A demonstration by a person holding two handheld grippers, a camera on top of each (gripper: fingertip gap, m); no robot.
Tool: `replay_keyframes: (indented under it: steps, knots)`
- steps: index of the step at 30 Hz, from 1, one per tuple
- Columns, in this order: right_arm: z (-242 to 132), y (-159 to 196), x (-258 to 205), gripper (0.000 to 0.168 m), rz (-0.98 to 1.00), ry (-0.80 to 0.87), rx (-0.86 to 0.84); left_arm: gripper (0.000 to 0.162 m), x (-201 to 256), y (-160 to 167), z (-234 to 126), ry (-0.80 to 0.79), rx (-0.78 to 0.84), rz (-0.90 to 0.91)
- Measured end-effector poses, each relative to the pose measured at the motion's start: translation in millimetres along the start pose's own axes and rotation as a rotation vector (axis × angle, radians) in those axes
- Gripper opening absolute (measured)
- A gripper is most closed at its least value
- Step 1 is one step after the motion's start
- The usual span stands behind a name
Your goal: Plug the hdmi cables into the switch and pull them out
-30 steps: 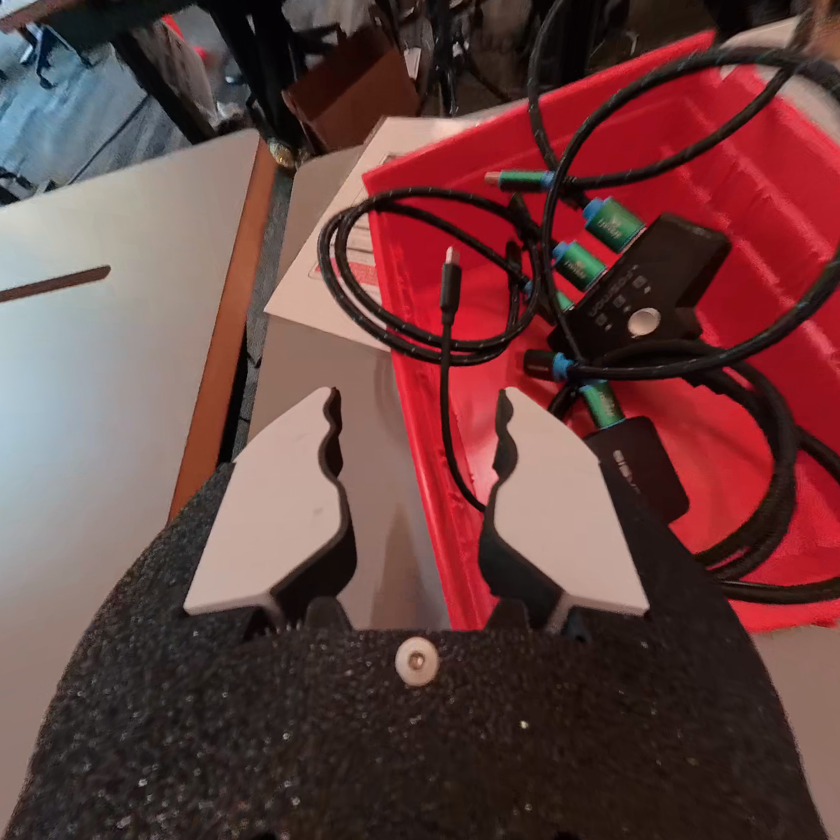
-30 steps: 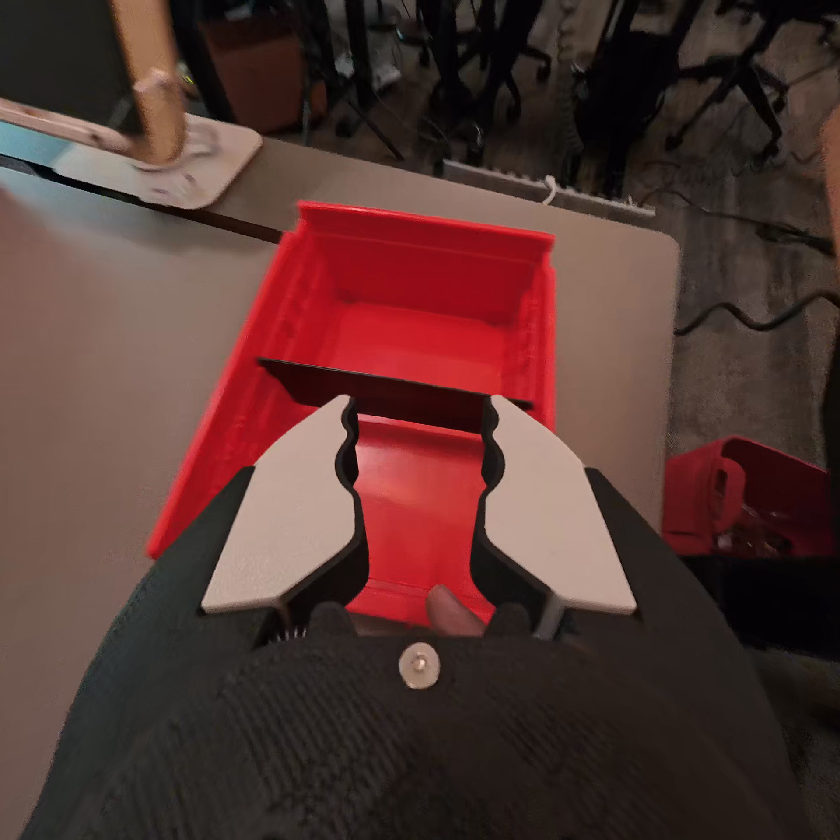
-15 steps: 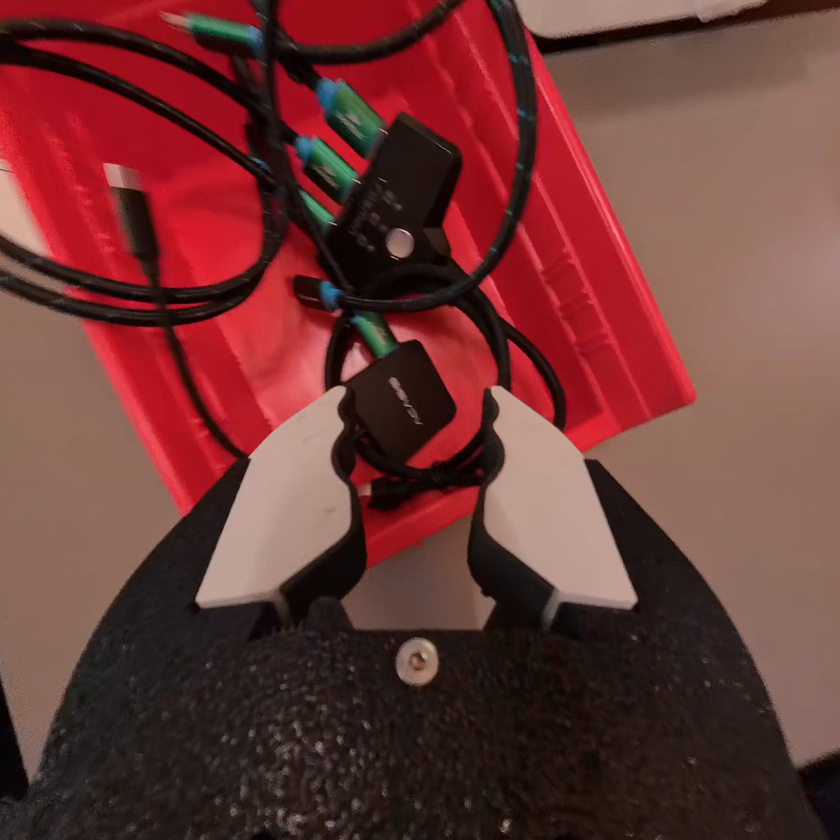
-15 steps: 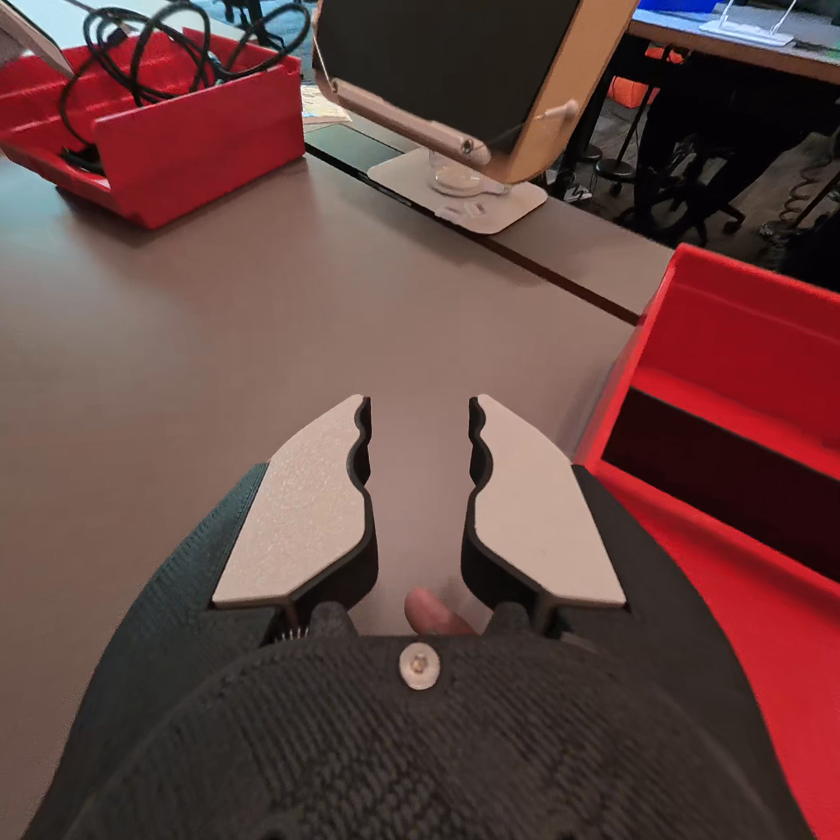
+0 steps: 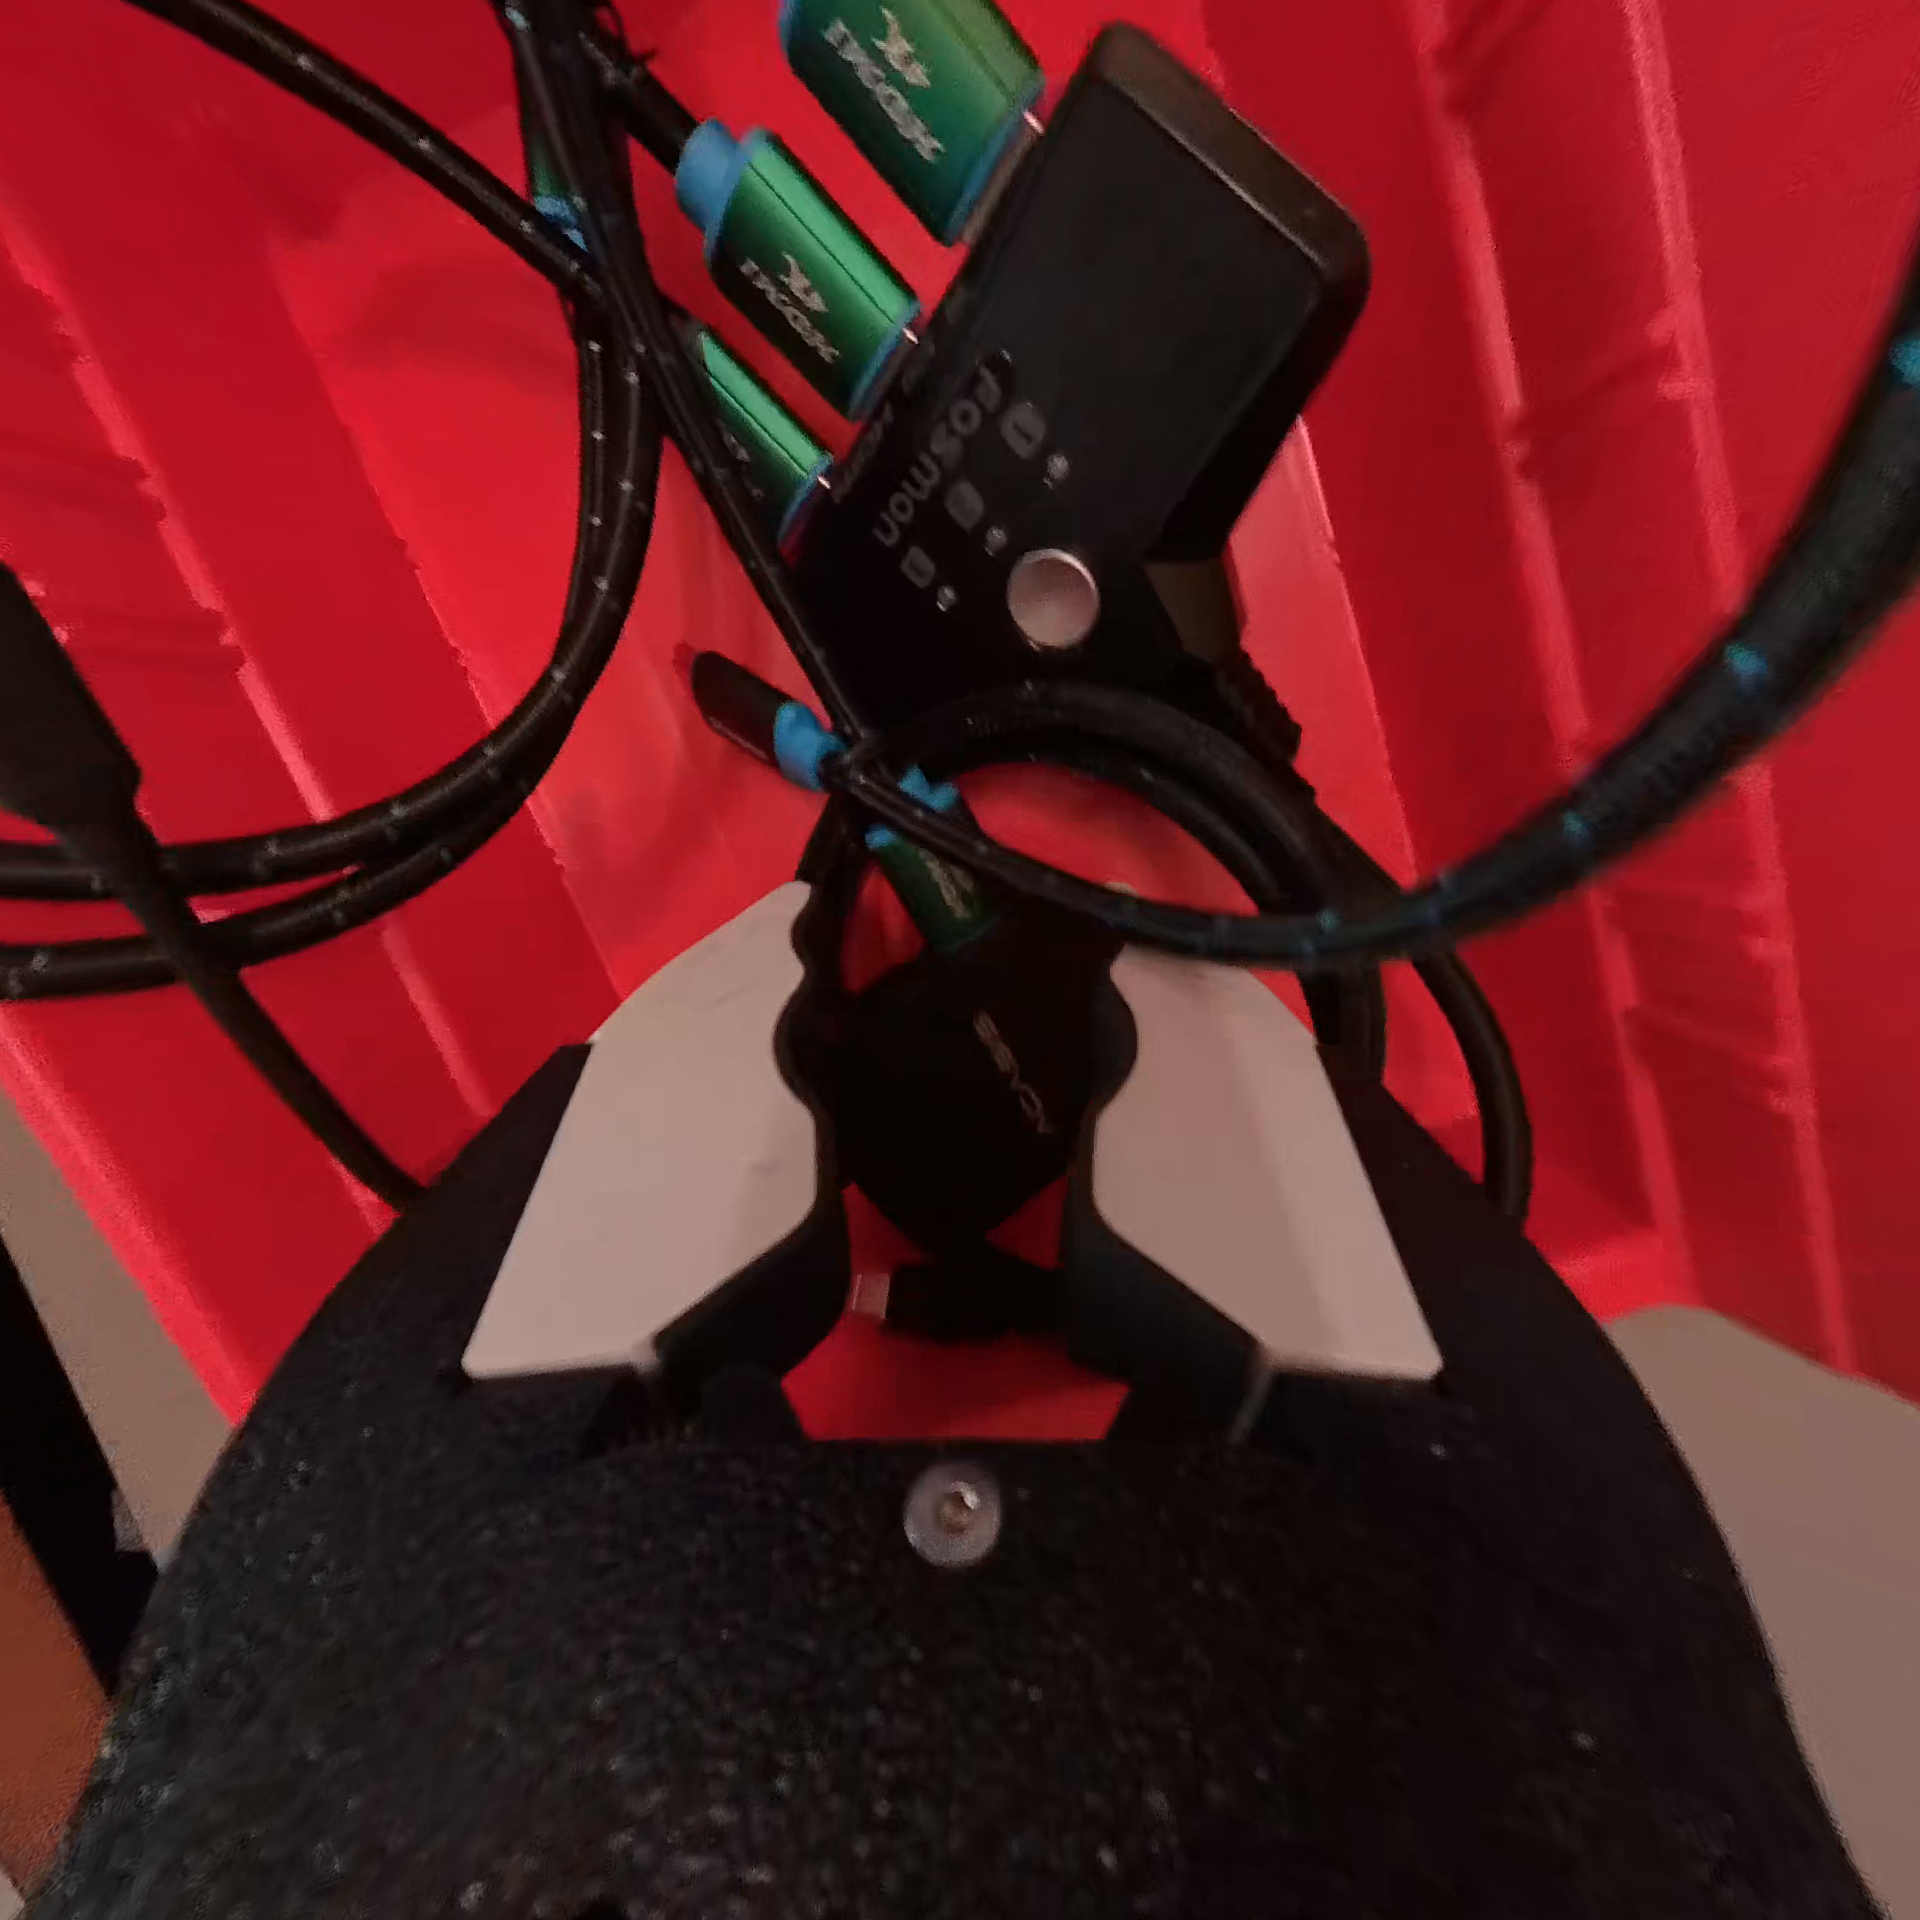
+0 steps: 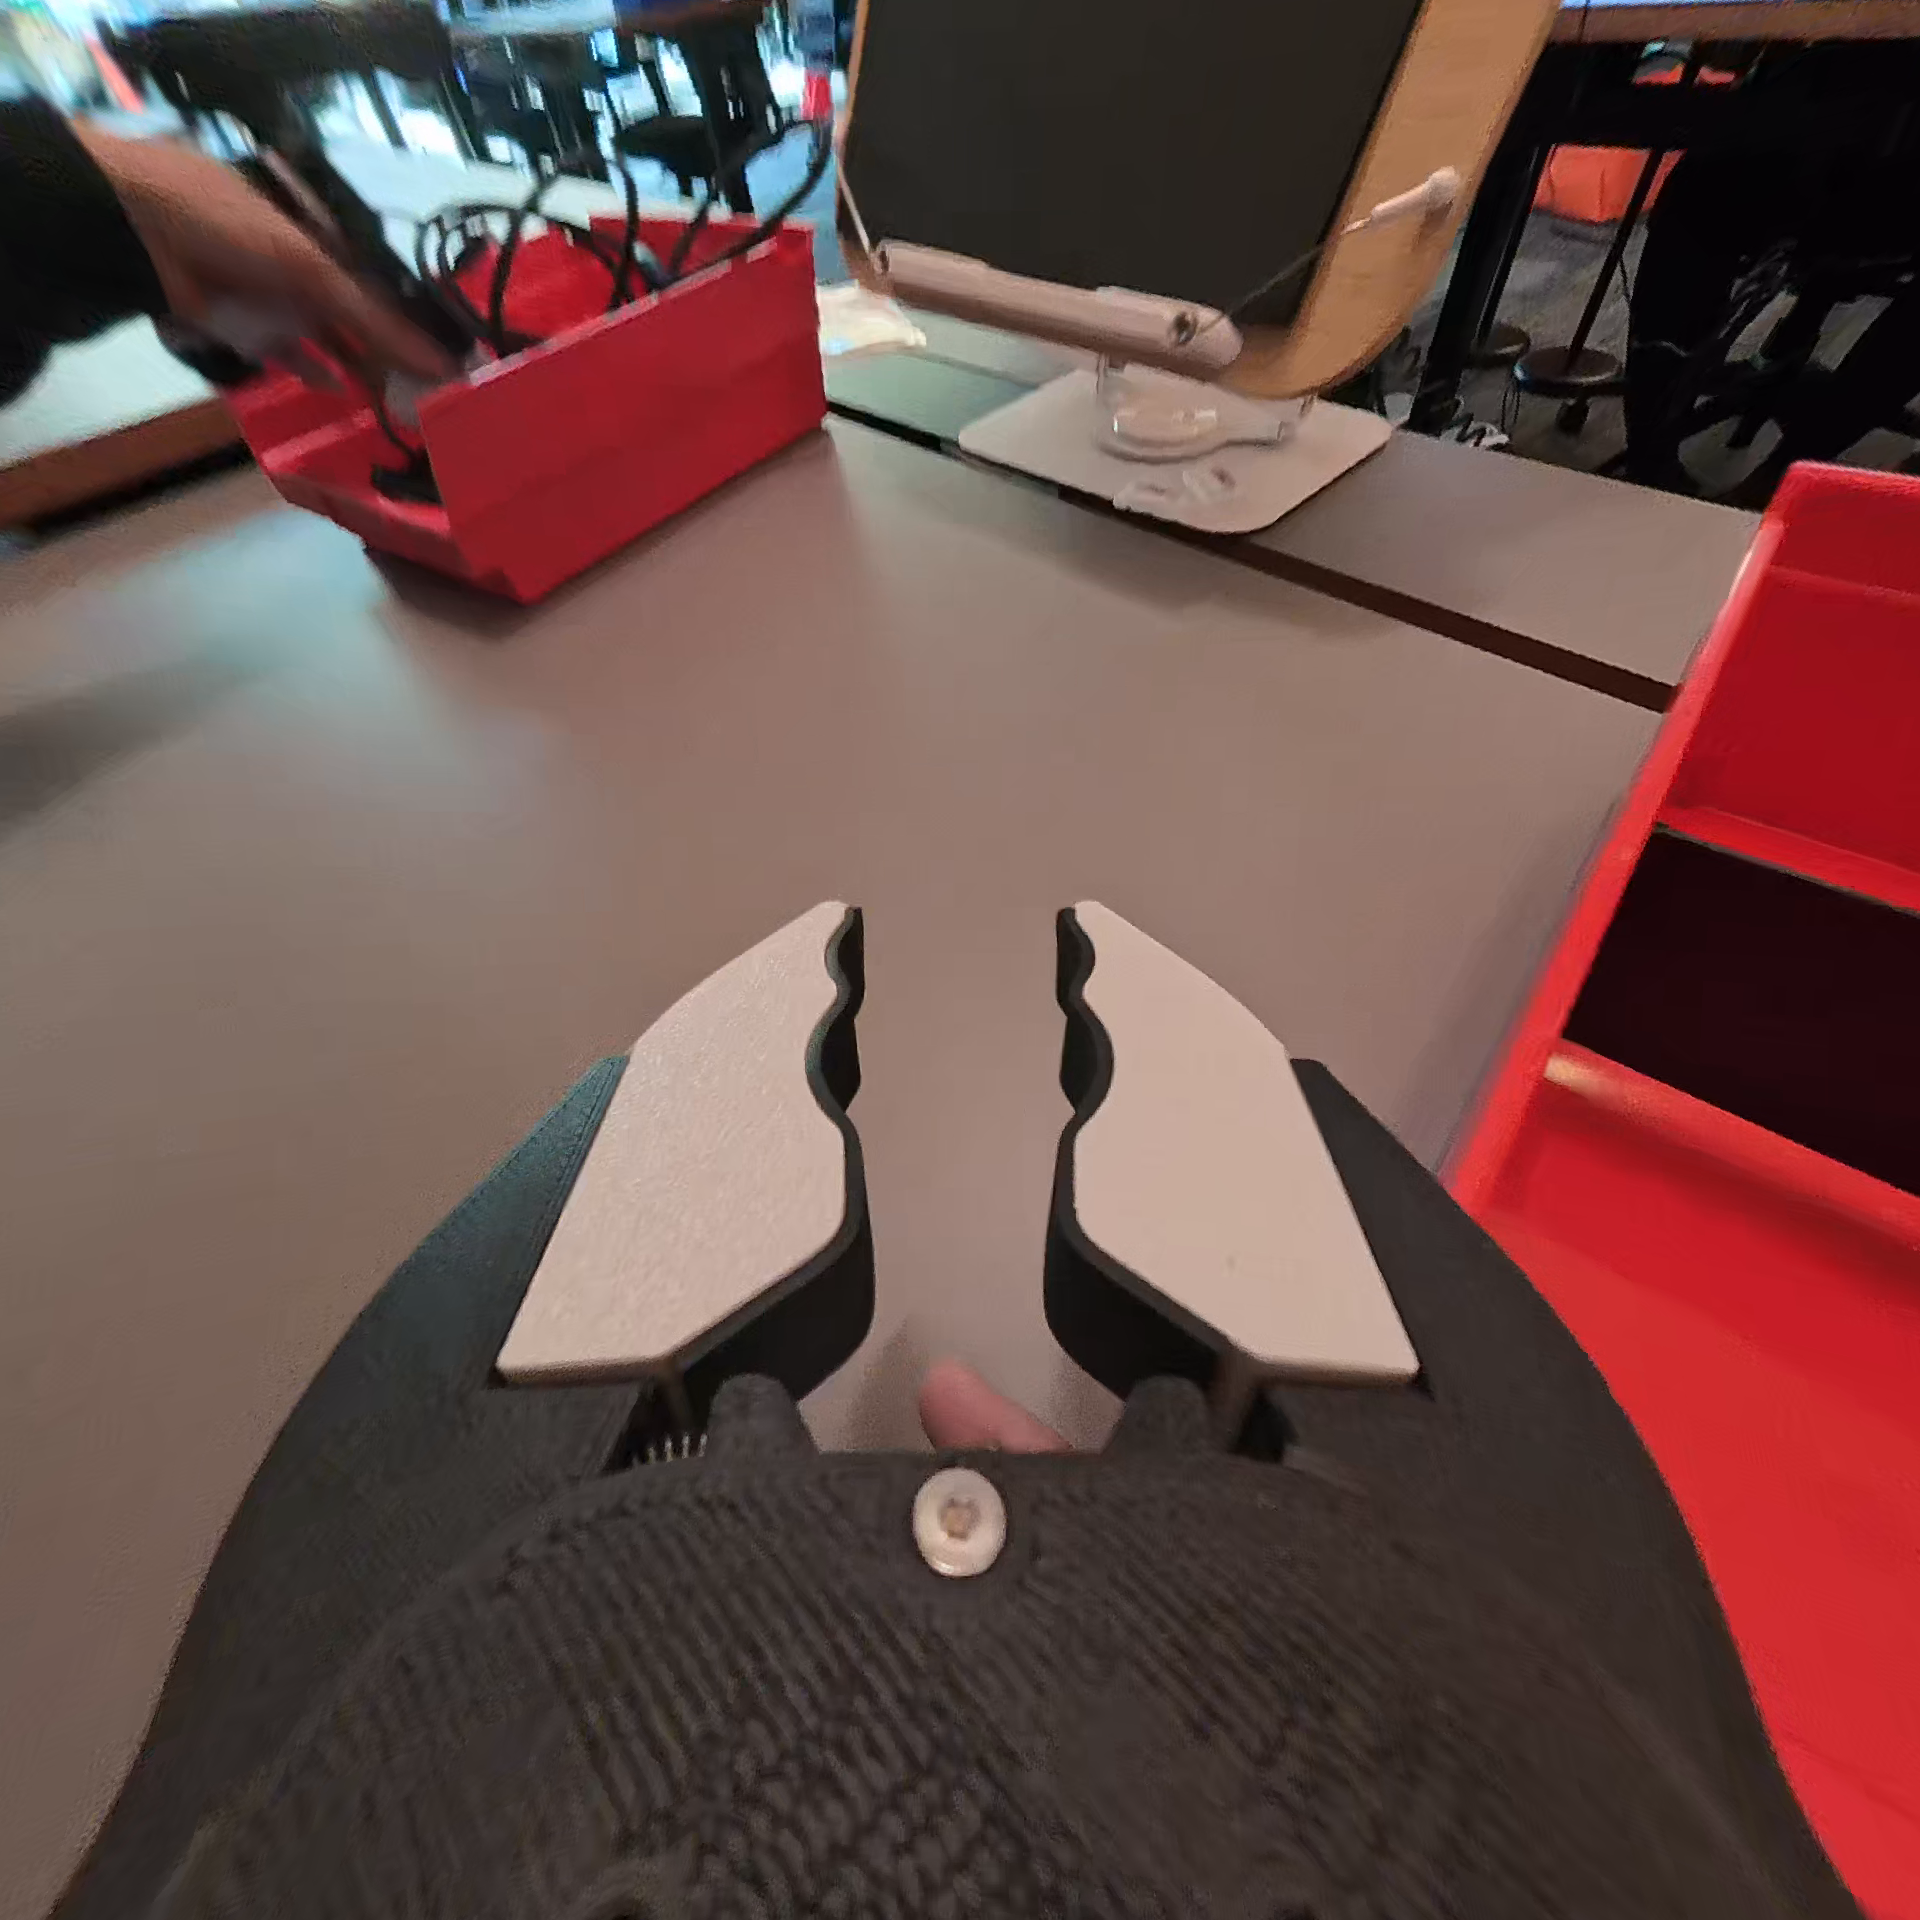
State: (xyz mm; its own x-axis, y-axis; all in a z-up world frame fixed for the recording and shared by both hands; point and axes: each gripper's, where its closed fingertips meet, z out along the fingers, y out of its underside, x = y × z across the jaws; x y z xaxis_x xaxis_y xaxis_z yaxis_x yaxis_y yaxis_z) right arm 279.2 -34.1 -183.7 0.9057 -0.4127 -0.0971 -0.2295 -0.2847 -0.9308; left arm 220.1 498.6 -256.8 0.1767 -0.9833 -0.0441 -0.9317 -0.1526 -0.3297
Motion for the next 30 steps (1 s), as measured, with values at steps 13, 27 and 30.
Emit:
replay_keyframes:
  steps: [13, 27, 30]
  knots:
    - [4.3, 8.9, -9.5, 0.036, -0.121, 0.015, -0.098, 0.023, -12.5, -11.0, 9.3, -0.158, 0.113, 0.024]
    - [-8.4, 8.4, -15.9, 0.036, -0.186, 0.017, -0.127, 0.021, -6.8, -68.6, -154.6, -0.431, 0.587, 0.255]
    - [-13.0, 5.6, -15.0, 0.036, -0.213, 0.032, -0.114, 0.021, 6.9, -81.6, -198.1, -0.494, 0.701, 0.296]
